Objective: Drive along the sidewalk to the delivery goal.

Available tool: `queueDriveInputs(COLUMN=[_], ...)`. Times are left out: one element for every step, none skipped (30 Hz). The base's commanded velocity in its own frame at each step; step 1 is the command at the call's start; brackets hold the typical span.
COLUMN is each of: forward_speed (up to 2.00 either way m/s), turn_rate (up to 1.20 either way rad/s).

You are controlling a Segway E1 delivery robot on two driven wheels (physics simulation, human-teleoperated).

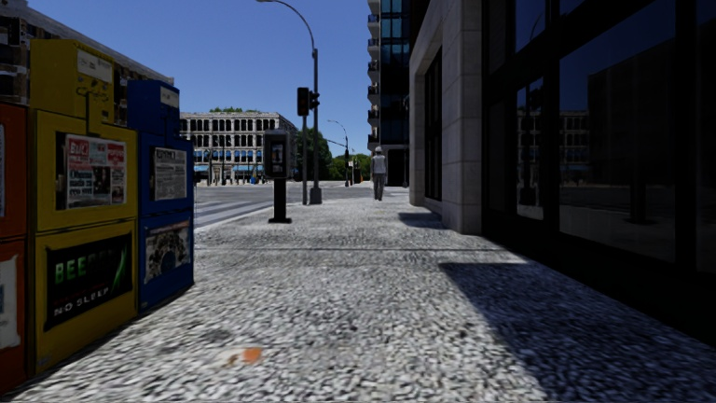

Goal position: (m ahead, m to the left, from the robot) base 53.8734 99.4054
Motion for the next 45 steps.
queueDriveInputs(forward_speed=[2.00, 2.00, 2.00, 2.00, 2.00, 2.00, 2.00, 2.00, 2.00, 2.00, 2.00, 2.00, 2.00, 2.00, 2.00, 2.00, 2.00, 2.00, 2.00, 2.00, 2.00, 2.00, 2.00, 2.00, 2.00, 2.00, 2.00, 2.00, 2.00, 2.00, 2.00, 2.00, 2.00, 2.00, 2.00, 2.00, 2.00, 2.00, 2.00, 2.00, 2.00, 2.00, 2.00, 2.00, 2.00], turn_rate=[0.00, 0.00, 0.00, 0.00, 0.00, 0.00, 0.00, 0.00, 0.00, 0.00, 0.00, 0.00, 0.00, 0.00, 0.00, 0.00, 0.00, 0.00, 0.00, 0.00, 0.00, 0.00, 0.00, 0.00, 0.00, 0.00, 0.00, 0.00, 0.00, 0.00, 0.00, 0.00, 0.00, 0.00, 0.00, 0.00, 0.00, 0.00, 0.00, 0.00, 0.00, 0.00, 0.00, 0.00, 0.00])
